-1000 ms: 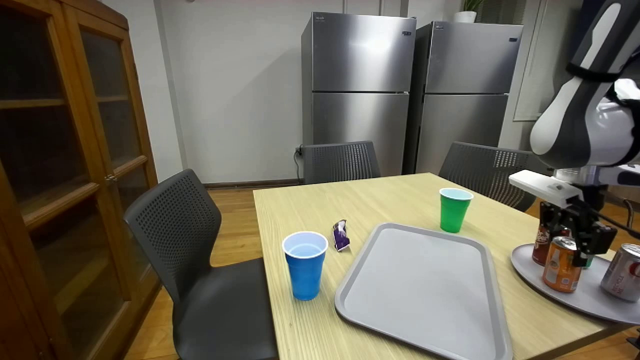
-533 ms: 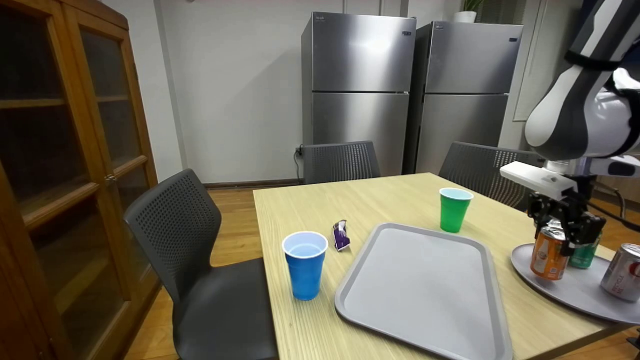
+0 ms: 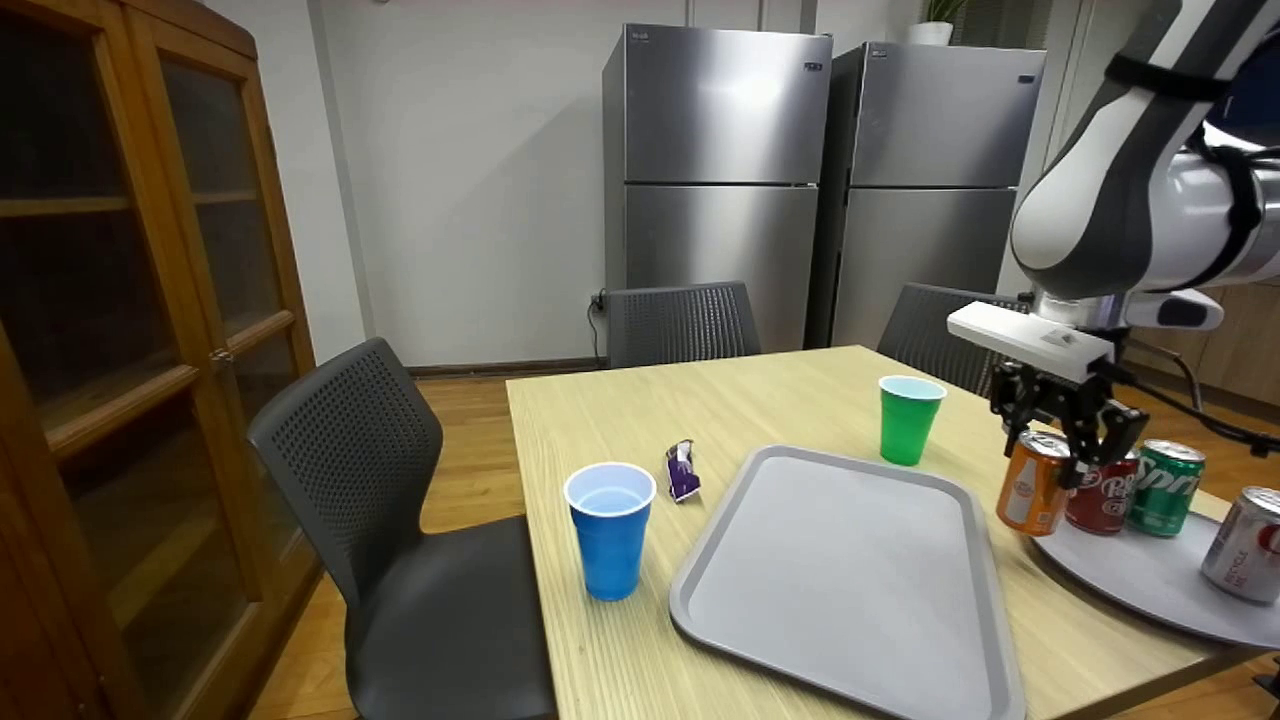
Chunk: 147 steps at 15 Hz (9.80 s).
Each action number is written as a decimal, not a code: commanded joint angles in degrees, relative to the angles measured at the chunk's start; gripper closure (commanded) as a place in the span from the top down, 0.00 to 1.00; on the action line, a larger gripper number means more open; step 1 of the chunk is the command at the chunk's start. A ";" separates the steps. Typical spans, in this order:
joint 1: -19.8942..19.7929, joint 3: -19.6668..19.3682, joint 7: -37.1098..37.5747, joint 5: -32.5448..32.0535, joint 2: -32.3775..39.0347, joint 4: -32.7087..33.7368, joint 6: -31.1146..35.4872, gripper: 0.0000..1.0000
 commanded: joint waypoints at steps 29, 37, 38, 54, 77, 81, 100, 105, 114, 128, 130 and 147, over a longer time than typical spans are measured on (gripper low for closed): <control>12.01 23.00 -18.00 0.60 -0.84 -2.46 1.01 0.38; 14.76 22.07 -17.70 1.01 5.74 3.64 1.71 0.38; 15.06 21.92 -17.71 1.03 6.36 4.19 1.82 0.38; 12.46 19.36 -23.59 1.21 -1.82 0.69 4.31 1.00; -1.29 1.60 -82.77 24.21 -15.52 -5.76 4.51 1.00; -2.52 -2.09 -82.21 22.51 -11.81 -3.47 4.33 1.00; -1.31 -11.45 -64.57 11.46 4.96 7.75 0.11 1.00; -4.96 -7.02 -54.52 7.45 6.68 10.00 -1.47 1.00; -4.06 -6.93 -46.13 7.64 12.18 14.32 -2.79 1.00; -3.75 -7.36 -42.10 7.79 18.00 19.28 -5.17 0.59; -3.61 -7.48 -41.97 7.74 17.92 19.22 -5.16 0.42; 6.67 -8.20 -36.39 0.97 4.37 8.42 -1.85 0.38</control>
